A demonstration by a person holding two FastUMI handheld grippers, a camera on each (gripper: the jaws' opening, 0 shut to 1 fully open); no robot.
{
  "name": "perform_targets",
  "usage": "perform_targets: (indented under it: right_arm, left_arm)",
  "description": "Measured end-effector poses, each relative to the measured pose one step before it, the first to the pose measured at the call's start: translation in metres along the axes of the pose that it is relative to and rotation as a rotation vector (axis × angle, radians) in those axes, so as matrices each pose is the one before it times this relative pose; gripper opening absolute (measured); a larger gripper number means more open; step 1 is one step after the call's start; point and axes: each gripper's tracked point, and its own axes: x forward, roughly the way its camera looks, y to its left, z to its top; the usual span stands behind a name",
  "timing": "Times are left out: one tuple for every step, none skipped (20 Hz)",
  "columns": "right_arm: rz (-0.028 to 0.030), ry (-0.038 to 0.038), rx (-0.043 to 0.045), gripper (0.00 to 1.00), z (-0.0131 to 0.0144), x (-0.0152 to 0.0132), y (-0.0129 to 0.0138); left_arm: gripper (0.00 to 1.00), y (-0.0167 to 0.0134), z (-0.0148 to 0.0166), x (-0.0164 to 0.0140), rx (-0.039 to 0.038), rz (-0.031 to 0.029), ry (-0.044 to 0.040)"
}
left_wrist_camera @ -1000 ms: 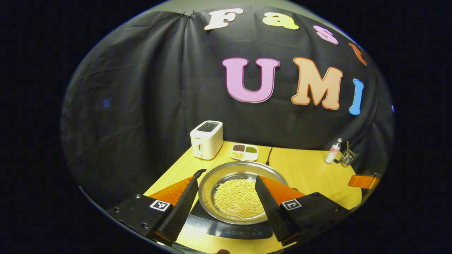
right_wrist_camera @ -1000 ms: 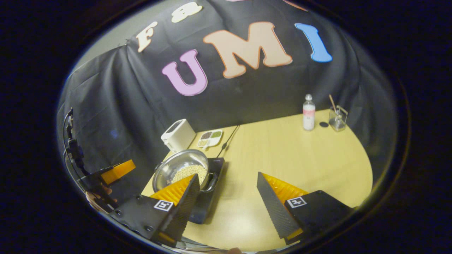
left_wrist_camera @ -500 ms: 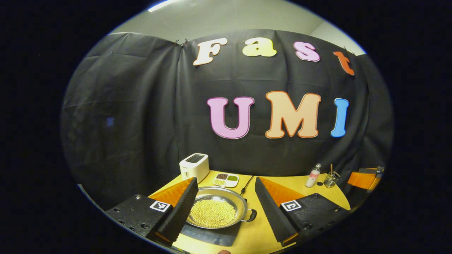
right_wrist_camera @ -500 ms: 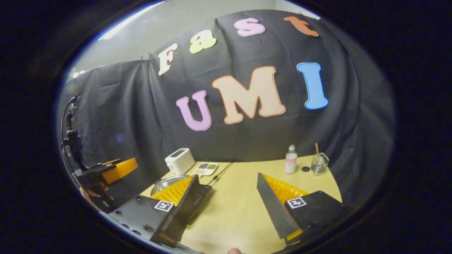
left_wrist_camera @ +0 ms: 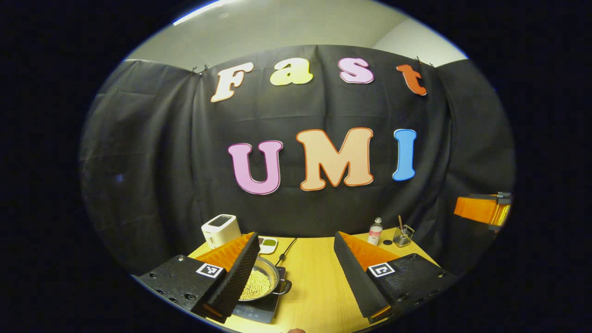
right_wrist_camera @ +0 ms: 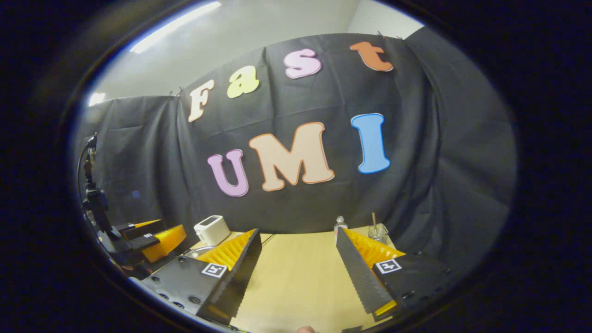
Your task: First push the handle of the pot to place it horizontally, then grasp the pot with both hands and set it on the induction cooktop.
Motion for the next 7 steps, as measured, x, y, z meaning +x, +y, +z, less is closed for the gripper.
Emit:
perform_targets:
  right_arm:
    - [-0.02051,-0.01136,0.00603,0.92,0.00623,-0.00327,-0.01152]
    - [-0.02081,-0.00799,-0.00145,0.92,0.00393,-0.00283,-0.01232]
    - [-0.02189,-0.00860,-0.00591,0.92,0.00219,-0.00468,-0.01118]
    - [-0.02271,-0.00418,-0.00909,1.00,0.00156,-0.00297,-0.01074]
    - [-0.02034,-0.00455,-0.00878,1.00,-0.00015,-0.00281,-0.00705]
    - [-0.01206,-0.00437,-0.00803,1.00,0.00255,-0.00256,-0.00475]
    - [-0.00707,-0.00233,-0.00701,0.92,0.00320,-0.00559,-0.00219]
  left_arm:
    - [0.98,-0.00768,0.00355,-0.00082,0.00775,-0.01616,-0.00869]
    - [0.98,-0.00844,0.00179,-0.00044,0.00094,-0.01793,-0.00796]
    - [0.98,-0.00598,0.00156,-0.00002,-0.00089,-0.01328,-0.00482]
    - [0.97,-0.00404,0.00012,-0.00054,-0.00089,-0.01085,0.00073]
    - [0.97,-0.00297,0.00133,-0.00069,-0.00004,-0.00486,-0.00077]
    - [0.97,-0.00140,-0.00017,-0.00044,0.00147,-0.00258,-0.00197]
    - [0.97,-0.00161,-0.00022,-0.00100,0.00223,-0.00057,-0.00183]
